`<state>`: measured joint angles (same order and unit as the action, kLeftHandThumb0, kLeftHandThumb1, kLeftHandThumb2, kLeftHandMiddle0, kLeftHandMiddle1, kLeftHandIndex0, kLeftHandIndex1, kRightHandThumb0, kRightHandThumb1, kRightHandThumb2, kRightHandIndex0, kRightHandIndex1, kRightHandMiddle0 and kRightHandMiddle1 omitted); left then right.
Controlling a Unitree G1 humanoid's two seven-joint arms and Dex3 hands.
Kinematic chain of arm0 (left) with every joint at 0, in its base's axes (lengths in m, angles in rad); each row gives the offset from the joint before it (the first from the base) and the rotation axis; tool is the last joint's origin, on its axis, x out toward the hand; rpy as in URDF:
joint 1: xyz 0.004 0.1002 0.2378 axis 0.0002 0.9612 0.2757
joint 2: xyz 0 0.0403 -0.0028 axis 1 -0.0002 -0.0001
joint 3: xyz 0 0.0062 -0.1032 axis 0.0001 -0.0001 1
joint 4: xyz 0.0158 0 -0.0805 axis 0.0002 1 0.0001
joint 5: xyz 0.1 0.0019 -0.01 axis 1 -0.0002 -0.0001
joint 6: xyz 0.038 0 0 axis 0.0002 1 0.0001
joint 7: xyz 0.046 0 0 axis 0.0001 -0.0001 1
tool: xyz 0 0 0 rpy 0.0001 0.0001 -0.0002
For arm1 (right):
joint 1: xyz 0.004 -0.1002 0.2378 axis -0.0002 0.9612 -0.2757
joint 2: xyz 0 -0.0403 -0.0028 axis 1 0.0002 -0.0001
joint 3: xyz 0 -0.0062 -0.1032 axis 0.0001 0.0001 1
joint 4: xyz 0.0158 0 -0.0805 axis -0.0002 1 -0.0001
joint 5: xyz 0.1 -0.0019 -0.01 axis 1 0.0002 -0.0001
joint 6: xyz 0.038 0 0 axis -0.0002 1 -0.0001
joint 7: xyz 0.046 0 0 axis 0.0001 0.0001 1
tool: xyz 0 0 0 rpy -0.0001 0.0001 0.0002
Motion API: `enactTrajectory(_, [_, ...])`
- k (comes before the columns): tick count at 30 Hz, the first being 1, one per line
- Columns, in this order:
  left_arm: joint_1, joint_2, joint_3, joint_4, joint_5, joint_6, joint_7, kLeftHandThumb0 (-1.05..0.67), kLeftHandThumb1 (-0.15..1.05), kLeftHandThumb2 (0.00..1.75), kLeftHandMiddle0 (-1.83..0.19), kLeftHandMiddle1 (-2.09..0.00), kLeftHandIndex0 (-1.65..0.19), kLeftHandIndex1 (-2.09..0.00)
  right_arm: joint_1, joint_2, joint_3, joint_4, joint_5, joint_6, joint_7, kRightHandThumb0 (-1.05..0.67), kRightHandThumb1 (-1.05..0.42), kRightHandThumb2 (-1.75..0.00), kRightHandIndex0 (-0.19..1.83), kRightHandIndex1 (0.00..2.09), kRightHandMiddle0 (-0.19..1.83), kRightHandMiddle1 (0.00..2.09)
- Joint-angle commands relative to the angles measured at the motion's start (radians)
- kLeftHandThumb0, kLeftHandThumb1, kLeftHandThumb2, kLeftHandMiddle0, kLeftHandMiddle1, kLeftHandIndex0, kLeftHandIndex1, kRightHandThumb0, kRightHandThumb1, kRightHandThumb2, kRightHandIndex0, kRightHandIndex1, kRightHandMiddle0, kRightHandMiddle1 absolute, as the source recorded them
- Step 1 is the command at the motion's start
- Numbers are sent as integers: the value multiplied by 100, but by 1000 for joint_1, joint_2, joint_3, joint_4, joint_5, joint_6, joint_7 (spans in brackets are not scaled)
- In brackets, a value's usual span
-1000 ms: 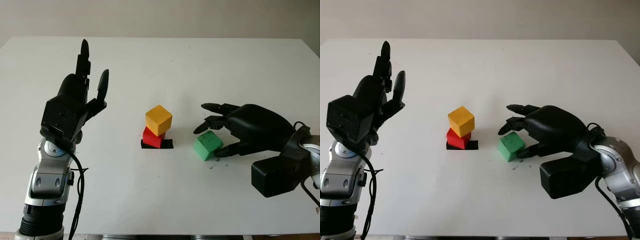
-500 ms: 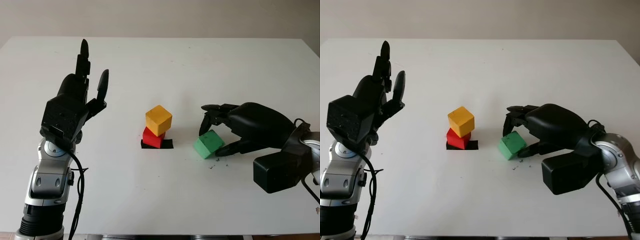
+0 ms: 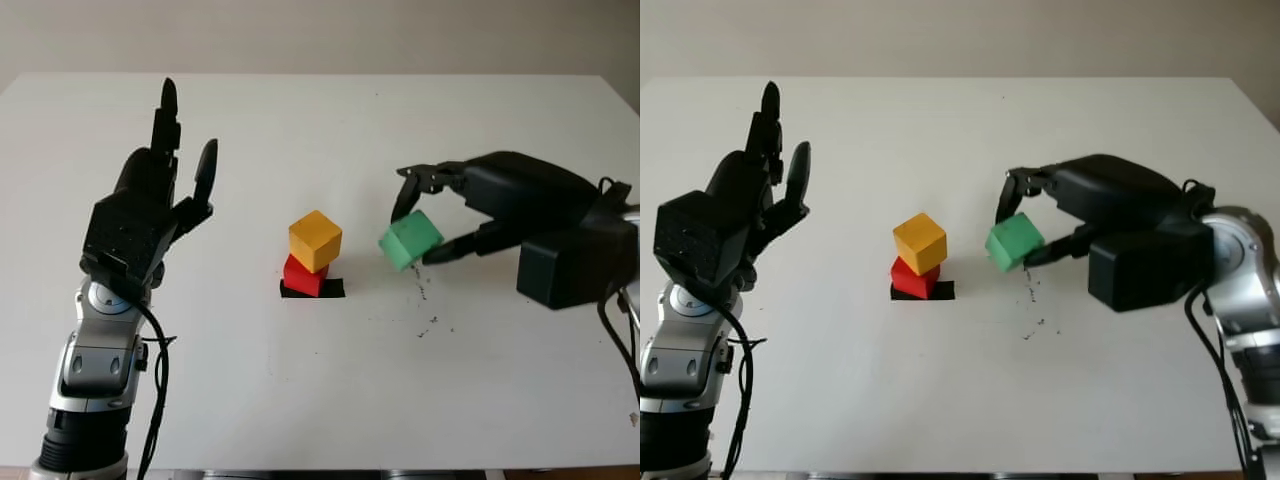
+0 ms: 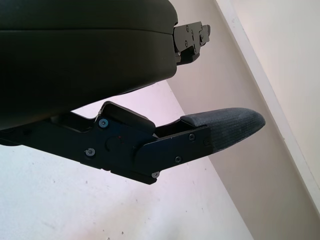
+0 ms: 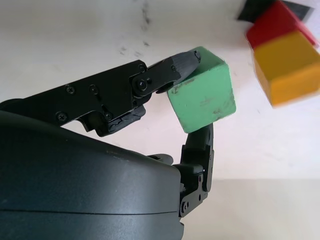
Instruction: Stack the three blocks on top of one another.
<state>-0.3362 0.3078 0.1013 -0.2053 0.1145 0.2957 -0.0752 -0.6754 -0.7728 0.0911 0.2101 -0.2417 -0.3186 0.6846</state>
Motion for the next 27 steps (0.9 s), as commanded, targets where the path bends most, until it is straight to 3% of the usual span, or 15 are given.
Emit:
enactTrajectory(1, [-3, 3, 1, 4, 1, -11, -2, -82, 105, 73, 19, 0, 19, 0, -97, 18, 0, 44, 43, 20, 32, -42, -94, -5, 33, 7, 41, 130])
enactTrajectory(10, [-3, -1, -4, 6, 9, -13, 7, -83, 105, 72, 19, 0, 19, 0, -369, 98, 24, 221, 140, 104, 171, -41, -90, -4, 36, 7, 48, 124])
enactTrajectory(15, [4, -8, -2, 0, 12, -15, 14, -83, 105, 72, 19, 0, 19, 0, -471, 156, 42, 335, 170, 136, 249, -43, -92, -5, 34, 6, 44, 136])
enactTrajectory(27, [0, -7, 5, 14, 3, -25, 12, -83, 105, 73, 19, 0, 19, 0, -480, 262, 91, 384, 188, 302, 356, -49, -91, -5, 36, 7, 42, 148])
